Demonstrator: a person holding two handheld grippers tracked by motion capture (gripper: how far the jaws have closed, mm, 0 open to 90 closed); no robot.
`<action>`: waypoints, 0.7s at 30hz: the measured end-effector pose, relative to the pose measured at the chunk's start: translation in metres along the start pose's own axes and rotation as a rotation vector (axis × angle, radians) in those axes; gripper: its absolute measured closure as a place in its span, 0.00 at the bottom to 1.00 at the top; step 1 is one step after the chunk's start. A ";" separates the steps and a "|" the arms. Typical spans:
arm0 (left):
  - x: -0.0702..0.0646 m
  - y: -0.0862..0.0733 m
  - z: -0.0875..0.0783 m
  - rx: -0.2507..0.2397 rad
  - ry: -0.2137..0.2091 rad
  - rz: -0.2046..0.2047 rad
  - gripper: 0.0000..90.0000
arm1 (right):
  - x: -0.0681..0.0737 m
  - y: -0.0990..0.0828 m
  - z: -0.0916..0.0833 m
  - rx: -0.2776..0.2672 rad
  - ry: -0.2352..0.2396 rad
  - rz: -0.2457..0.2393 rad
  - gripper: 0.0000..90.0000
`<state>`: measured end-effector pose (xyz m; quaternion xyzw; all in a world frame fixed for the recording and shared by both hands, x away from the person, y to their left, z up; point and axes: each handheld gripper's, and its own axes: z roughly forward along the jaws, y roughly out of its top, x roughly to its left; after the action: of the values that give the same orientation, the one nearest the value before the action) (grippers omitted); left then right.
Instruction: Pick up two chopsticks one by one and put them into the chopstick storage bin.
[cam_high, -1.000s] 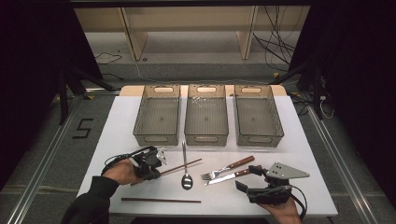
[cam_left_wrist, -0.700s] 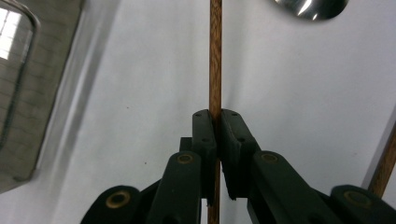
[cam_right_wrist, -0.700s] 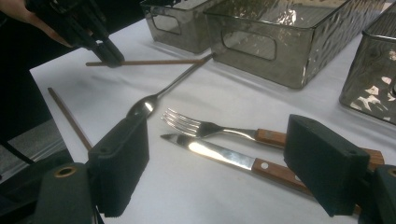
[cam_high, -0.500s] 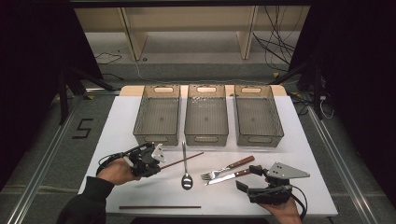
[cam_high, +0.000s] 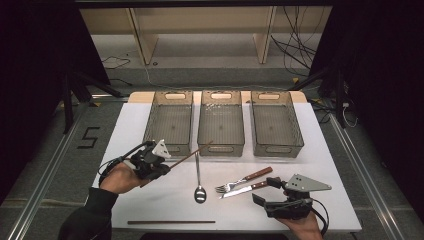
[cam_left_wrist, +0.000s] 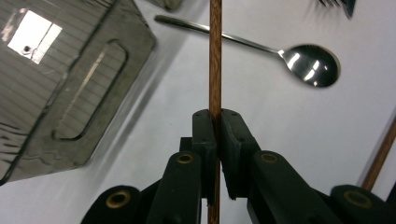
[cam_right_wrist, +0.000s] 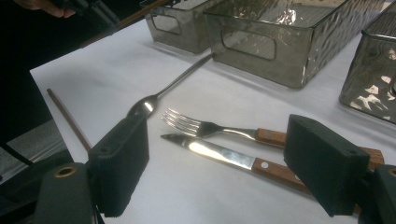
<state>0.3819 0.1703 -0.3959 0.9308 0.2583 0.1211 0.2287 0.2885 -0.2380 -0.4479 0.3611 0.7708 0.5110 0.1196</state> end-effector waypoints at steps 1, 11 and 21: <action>0.003 0.001 -0.001 -0.014 0.006 -0.022 0.94 | 0.000 0.000 0.000 -0.001 0.001 0.000 0.25; 0.026 0.008 -0.004 -0.074 0.035 -0.143 0.94 | 0.000 0.000 -0.001 -0.003 0.003 0.001 0.25; 0.035 0.008 -0.006 -0.131 0.071 -0.219 0.94 | 0.000 0.000 -0.001 -0.007 0.004 -0.004 0.25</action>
<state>0.4127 0.1857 -0.3829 0.8751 0.3579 0.1447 0.2918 0.2877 -0.2384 -0.4475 0.3584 0.7698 0.5142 0.1204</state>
